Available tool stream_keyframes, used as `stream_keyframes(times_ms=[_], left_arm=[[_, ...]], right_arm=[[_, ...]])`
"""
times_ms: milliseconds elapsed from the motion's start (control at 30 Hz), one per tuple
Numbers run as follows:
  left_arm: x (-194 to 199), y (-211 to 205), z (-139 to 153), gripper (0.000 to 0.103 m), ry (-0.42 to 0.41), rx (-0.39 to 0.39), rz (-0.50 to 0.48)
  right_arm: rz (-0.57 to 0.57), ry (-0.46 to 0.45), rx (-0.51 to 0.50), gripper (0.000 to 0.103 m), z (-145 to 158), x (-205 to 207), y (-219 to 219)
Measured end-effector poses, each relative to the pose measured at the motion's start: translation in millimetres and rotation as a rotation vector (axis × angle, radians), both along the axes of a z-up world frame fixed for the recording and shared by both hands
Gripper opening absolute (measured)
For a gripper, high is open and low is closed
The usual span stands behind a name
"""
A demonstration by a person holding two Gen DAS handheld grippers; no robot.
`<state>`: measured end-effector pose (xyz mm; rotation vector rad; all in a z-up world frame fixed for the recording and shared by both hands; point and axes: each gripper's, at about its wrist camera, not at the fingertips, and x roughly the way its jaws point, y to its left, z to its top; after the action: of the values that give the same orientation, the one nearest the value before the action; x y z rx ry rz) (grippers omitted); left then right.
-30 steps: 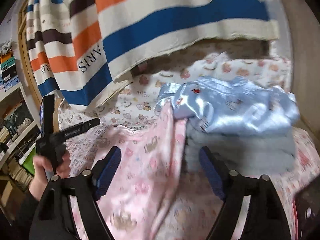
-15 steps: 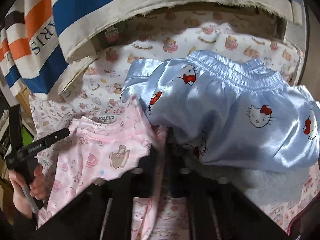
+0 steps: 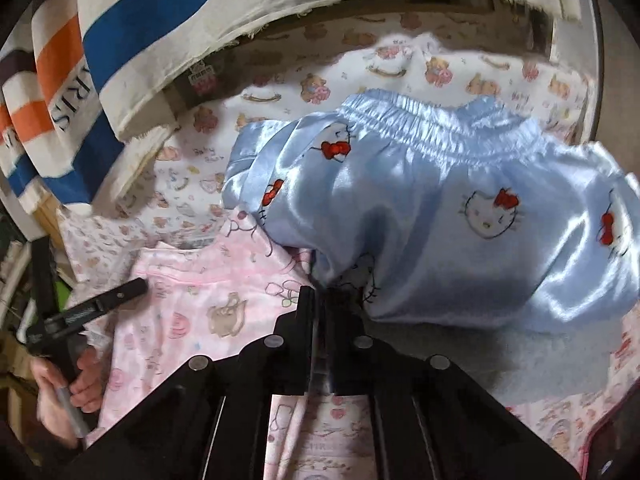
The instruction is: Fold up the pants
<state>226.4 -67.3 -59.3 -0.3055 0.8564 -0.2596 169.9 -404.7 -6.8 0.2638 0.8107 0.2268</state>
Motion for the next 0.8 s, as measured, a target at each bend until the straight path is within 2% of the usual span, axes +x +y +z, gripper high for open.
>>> stream_keyframes(times_ms=[33, 67, 100, 167, 200, 267, 300, 333, 400, 467, 567, 700, 800], left_arm=[[1, 0, -1, 0.069, 0.003, -0.013, -0.005], [2, 0, -1, 0.056, 0.005, -0.025, -0.011], [5, 0, -3, 0.042, 0.013, -0.042, -0.020], [11, -1, -7, 0.029, 0.046, -0.067, -0.037], [11, 0, -6, 0.028, 0.043, -0.073, -0.029], [13, 1, -7, 0.026, 0.048, -0.091, -0.028], [14, 1, -7, 0.011, 0.049, -0.098, -0.035], [14, 0, -6, 0.005, 0.044, -0.096, -0.043], [10, -1, -1, 0.004, 0.014, -0.063, -0.043], [1, 0, 11, 0.004, -0.037, -0.025, -0.032], [-15, 8, 34, 0.004, -0.104, -0.005, -0.014], [-37, 15, 72, 0.004, -0.200, 0.091, -0.005], [-54, 28, 99, 0.004, -0.268, 0.108, 0.024]], right_arm=[[0.025, 0.007, 0.025, 0.040, -1, 0, 1], [0.048, 0.017, 0.052, 0.043, -1, 0, 2], [0.059, 0.019, 0.056, 0.043, -2, -1, 4], [0.092, 0.014, 0.030, 0.043, -2, 1, 12], [0.088, 0.018, 0.012, 0.041, -4, 3, 14], [0.051, 0.037, 0.012, 0.030, -13, 8, 13], [0.051, 0.042, 0.038, 0.019, -16, 10, 11], [0.067, 0.043, 0.069, 0.005, -17, 11, 10], [0.082, 0.010, 0.098, 0.003, -13, 8, 11], [0.088, -0.070, 0.048, 0.003, -2, -3, 18], [0.117, -0.138, 0.012, 0.002, 11, -14, 32], [0.124, -0.175, -0.017, 0.002, 27, -16, 49], [0.152, -0.204, -0.033, 0.002, 41, -15, 61]])
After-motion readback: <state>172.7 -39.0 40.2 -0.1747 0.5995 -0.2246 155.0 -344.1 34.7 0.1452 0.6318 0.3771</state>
